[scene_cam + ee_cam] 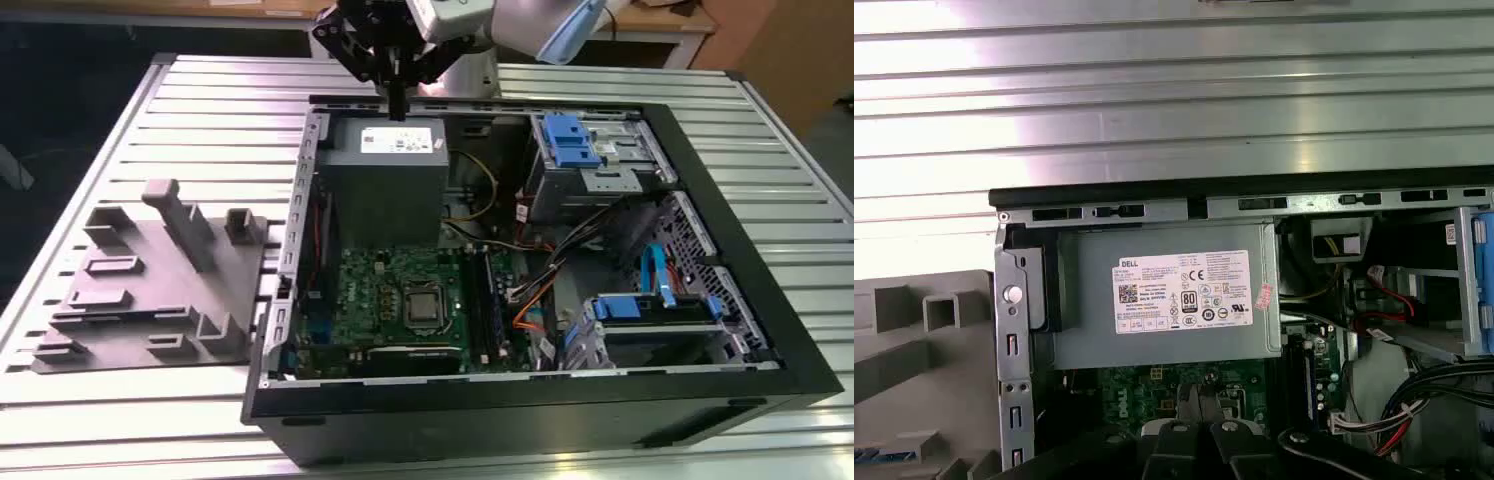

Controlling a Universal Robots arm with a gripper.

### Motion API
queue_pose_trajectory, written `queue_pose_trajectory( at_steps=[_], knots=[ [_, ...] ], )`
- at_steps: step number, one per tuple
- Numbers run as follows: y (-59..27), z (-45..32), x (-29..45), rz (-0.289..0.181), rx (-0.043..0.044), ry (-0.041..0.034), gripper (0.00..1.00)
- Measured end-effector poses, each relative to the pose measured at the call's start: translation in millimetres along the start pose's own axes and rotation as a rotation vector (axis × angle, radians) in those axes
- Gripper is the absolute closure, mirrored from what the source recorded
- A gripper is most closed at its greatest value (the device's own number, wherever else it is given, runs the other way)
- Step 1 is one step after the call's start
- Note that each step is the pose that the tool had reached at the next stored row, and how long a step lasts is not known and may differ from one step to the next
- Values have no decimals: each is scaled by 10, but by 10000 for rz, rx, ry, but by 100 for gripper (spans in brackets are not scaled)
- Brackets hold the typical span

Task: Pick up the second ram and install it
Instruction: 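Reach for the second ram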

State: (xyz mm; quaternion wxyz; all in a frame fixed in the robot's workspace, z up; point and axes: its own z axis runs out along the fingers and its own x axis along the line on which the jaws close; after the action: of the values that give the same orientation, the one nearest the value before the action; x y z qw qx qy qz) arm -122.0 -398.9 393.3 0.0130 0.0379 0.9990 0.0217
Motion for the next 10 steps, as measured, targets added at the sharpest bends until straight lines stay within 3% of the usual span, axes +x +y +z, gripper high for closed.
queue_pose_trajectory(
  at_steps=[10],
  knots=[
    [0, 0, 0, 0, 0, 0, 90]
  ],
)
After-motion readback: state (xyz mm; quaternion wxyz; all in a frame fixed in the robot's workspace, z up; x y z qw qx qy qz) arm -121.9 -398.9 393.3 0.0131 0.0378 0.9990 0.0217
